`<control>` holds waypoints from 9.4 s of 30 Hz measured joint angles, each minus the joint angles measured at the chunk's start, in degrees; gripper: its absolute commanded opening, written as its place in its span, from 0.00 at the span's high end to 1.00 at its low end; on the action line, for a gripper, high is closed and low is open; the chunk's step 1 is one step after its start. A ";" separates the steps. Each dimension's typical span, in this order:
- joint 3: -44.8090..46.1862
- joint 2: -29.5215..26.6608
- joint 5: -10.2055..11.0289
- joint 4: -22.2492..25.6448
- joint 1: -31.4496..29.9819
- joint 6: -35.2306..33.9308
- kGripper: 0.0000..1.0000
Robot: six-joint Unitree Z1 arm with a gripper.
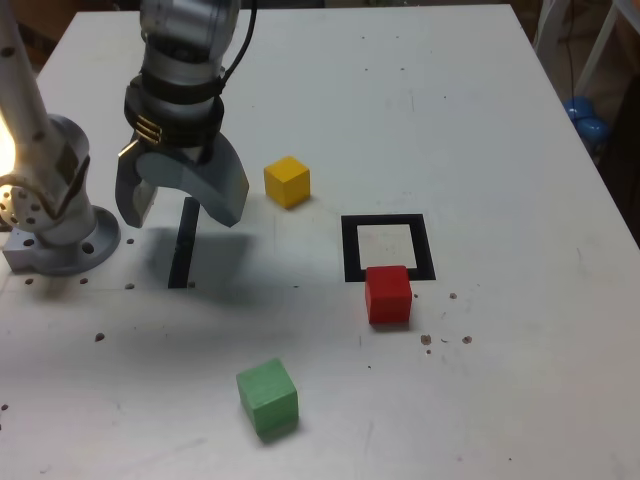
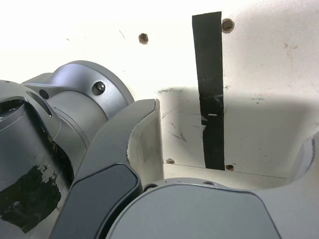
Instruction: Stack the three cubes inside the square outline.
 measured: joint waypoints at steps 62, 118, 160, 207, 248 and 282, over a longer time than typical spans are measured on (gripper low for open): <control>-50.35 31.76 -6.81 18.34 -10.41 -8.23 0.04; -50.56 33.05 -4.67 16.44 -5.43 -5.83 0.67; -48.47 34.41 -4.44 11.54 0.46 -0.67 0.00; -24.99 20.48 -3.95 7.94 20.72 -10.07 0.11; -33.96 21.42 -1.80 9.27 16.87 0.79 0.68; -55.10 29.85 -0.47 19.37 -1.17 -1.03 0.67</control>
